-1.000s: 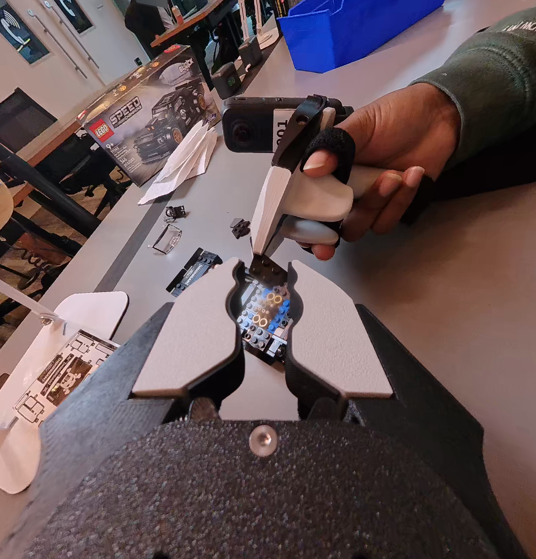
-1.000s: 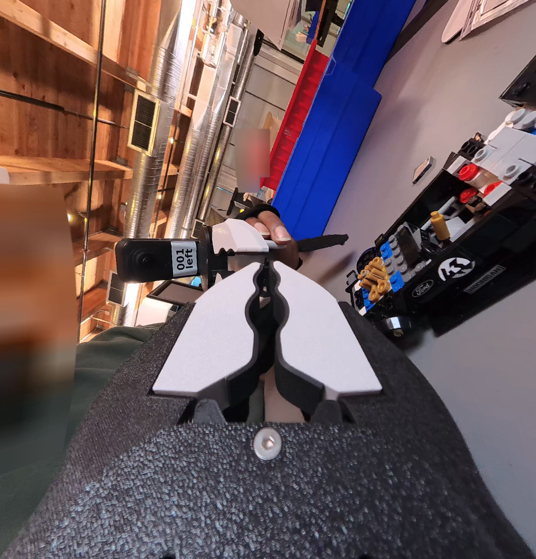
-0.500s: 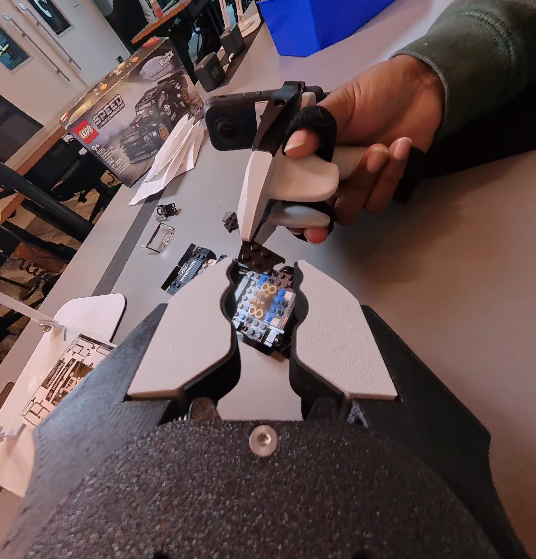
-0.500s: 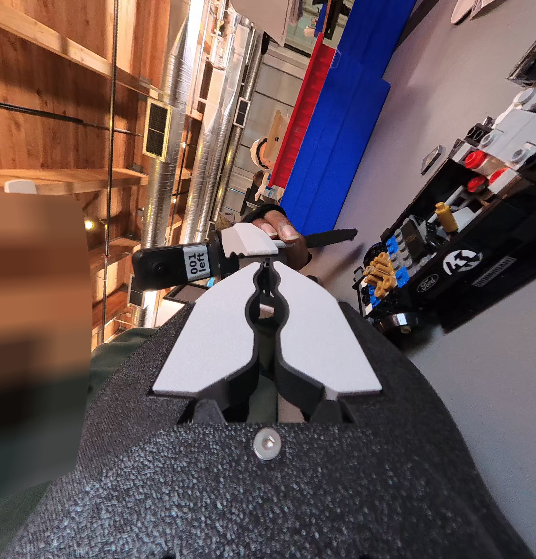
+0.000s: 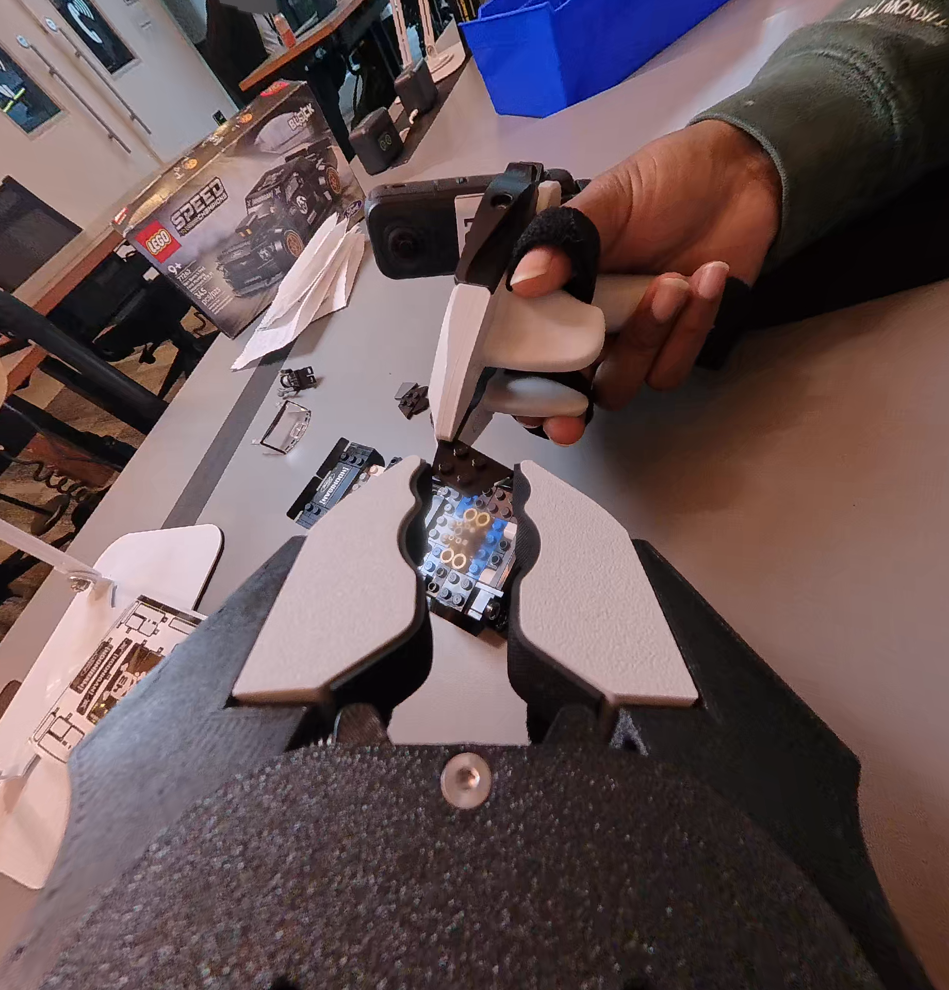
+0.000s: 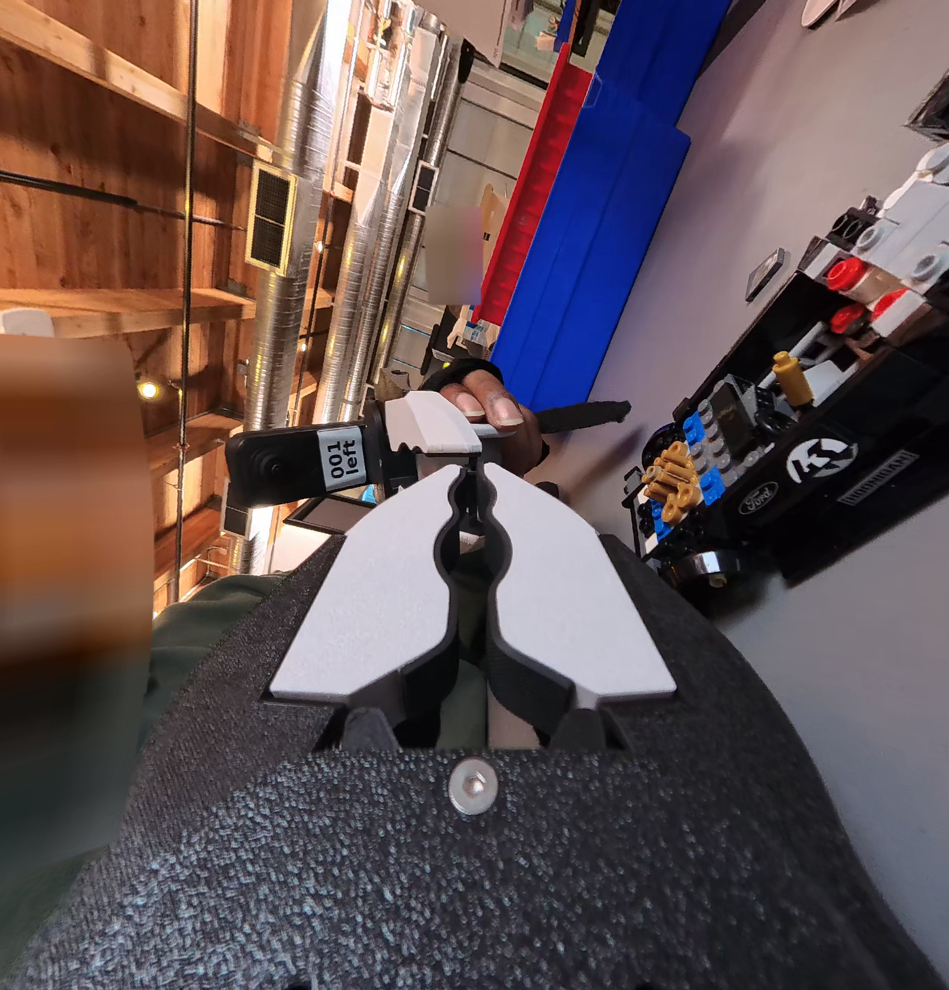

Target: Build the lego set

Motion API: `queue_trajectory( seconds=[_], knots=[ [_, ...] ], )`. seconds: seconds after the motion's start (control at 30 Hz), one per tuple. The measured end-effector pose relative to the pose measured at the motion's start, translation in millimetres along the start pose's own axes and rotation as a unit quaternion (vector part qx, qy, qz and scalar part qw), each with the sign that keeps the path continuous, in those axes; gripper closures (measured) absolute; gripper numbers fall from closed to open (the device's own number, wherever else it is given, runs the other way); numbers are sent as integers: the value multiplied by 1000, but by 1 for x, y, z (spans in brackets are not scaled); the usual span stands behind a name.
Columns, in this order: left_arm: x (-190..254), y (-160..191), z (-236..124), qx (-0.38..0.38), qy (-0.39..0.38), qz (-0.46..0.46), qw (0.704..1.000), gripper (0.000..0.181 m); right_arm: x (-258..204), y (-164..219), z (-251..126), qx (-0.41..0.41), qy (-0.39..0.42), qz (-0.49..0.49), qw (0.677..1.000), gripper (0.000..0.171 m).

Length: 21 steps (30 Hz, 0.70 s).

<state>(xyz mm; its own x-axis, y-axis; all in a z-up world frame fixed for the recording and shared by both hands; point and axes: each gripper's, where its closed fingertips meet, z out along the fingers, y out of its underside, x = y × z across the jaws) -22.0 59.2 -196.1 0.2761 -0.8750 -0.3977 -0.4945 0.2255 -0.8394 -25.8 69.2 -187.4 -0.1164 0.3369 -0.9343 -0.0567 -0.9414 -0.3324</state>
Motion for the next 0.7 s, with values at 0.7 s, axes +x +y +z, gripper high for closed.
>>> queue_trajectory(
  seconds=[0.7],
  knots=[
    [-10, 66, 10, -99, 39, -162, 981, 153, 11, -11, -11, -28, 147, -235, 960, 159]
  ],
)
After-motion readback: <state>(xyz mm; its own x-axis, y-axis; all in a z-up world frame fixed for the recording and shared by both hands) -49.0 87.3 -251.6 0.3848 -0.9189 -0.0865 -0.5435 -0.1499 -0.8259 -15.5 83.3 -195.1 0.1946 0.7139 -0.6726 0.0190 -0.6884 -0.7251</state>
